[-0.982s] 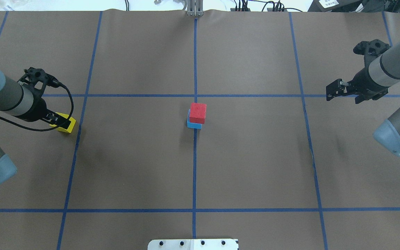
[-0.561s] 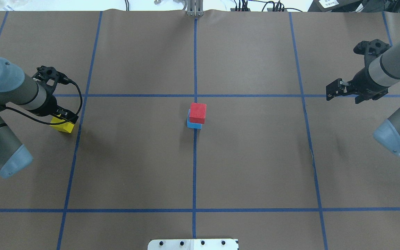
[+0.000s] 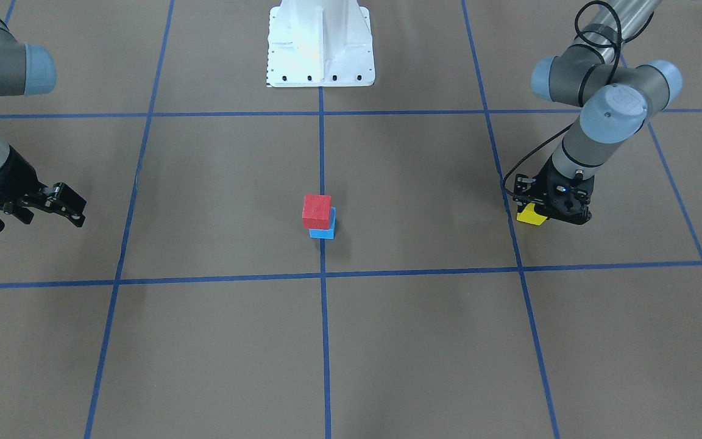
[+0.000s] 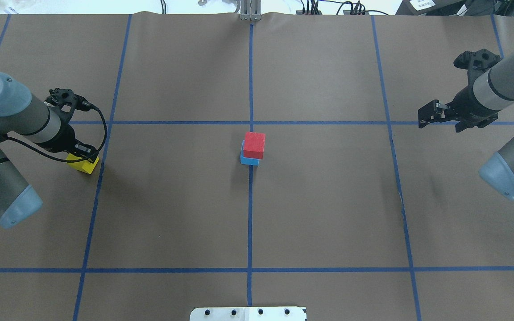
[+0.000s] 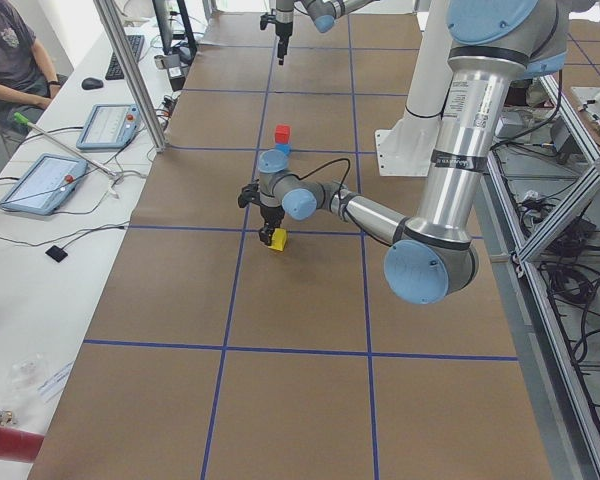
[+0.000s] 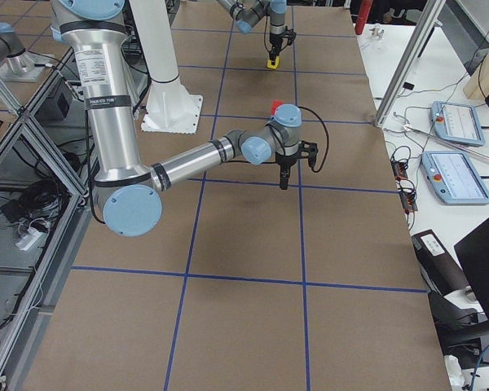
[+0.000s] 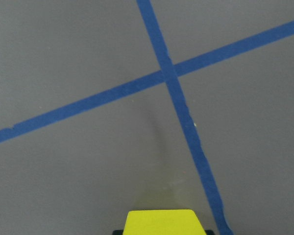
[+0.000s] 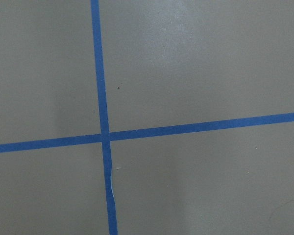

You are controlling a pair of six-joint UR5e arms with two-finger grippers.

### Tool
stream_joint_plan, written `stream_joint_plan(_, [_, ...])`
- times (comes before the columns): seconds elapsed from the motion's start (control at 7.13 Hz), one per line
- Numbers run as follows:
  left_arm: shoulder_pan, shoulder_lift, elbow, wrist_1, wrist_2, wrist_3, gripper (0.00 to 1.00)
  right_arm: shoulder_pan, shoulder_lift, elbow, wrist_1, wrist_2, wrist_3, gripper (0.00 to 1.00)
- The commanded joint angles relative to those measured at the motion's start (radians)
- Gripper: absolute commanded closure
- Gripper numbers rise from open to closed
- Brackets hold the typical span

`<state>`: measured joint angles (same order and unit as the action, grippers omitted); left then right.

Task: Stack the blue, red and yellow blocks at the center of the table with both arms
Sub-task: 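Carry the yellow cube with the left gripper above the red cube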

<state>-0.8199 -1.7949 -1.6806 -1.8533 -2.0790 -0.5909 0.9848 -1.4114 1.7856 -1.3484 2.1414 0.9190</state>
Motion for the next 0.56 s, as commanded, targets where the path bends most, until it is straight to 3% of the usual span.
stream_joint_plan(0.0, [-0.03,-0.187,-0.042,0.203,-0.058,-0.07,1.0,-0.001,0.0,0.002,0.0,0.0,-0.002,0.0])
stream_joint_plan(0.14, [-0.025,-0.333,-0.027,0.283,-0.058,-0.157,1.0,-0.001,0.002,0.0,0.0,0.0,-0.006,0.0])
stream_joint_plan(0.42, [0.014,-0.543,0.103,0.293,-0.05,-0.285,1.0,0.002,0.002,0.0,0.0,-0.002,-0.012,0.0])
